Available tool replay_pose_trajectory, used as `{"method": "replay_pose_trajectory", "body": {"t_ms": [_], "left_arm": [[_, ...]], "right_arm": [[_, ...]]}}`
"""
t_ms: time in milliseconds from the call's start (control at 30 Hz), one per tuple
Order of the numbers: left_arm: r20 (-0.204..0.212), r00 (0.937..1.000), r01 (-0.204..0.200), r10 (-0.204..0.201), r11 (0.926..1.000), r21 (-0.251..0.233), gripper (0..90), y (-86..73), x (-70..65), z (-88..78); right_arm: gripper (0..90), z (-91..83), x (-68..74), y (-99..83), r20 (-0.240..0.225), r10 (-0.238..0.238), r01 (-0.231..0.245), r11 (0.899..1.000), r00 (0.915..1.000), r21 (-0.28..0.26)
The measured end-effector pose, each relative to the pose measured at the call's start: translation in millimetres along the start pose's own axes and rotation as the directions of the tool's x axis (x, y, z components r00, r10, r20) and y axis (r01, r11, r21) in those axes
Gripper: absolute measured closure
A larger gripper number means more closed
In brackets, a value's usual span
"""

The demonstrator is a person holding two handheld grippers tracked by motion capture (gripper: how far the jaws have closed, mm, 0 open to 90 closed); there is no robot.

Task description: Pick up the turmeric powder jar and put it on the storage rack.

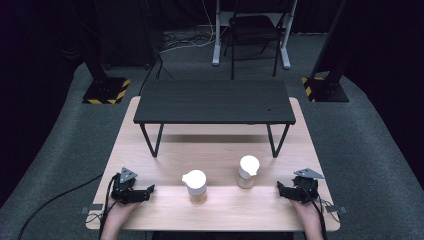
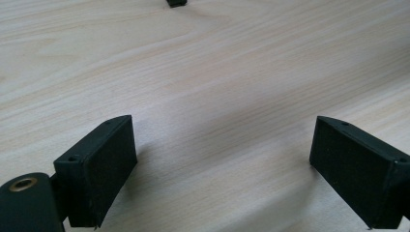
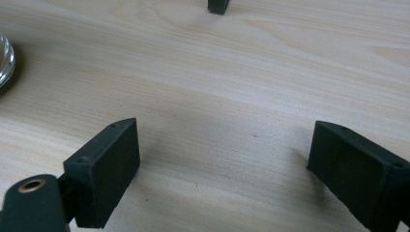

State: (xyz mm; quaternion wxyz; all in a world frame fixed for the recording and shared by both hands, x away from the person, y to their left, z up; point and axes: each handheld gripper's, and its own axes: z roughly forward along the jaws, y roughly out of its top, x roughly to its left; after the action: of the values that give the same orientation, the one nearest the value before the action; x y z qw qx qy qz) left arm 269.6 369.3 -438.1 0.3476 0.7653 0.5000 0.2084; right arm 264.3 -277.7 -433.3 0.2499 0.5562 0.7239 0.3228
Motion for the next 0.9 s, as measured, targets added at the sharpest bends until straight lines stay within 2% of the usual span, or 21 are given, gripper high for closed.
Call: {"method": "replay_pose_trajectory", "body": {"t_ms": [367,467,767,900], "left_arm": [[0.01,0.9999,0.006,-0.006,1.0,-0.006,8.9,-1.1,1.7,-1.1],[0.024,0.9996,0.018,-0.018,0.9993,-0.033,8.9,-3.6,3.6,-4.1],[0.034,0.9993,0.019,-0.015,0.9956,-0.092,9.0,-9.5,4.1,-11.3],[0.042,0.9991,-0.002,0.007,0.9934,-0.115,9.0,-10.6,2.6,-13.4]], "right_arm": [[10.0,0.0,0.0,0.0,0.0,0.0,0.0,1.0,1.0,0.0],[10.0,0.0,0.0,0.0,0.0,0.0,0.0,1.0,1.0,0.0],[10.0,-0.1,-0.2,-0.1,-0.001,-0.001,0.001,1.0,1.0,0.0],[10.0,-0.1,-0.2,-0.1,0.0,-0.001,0.001,1.0,1.0,0.0]]}}
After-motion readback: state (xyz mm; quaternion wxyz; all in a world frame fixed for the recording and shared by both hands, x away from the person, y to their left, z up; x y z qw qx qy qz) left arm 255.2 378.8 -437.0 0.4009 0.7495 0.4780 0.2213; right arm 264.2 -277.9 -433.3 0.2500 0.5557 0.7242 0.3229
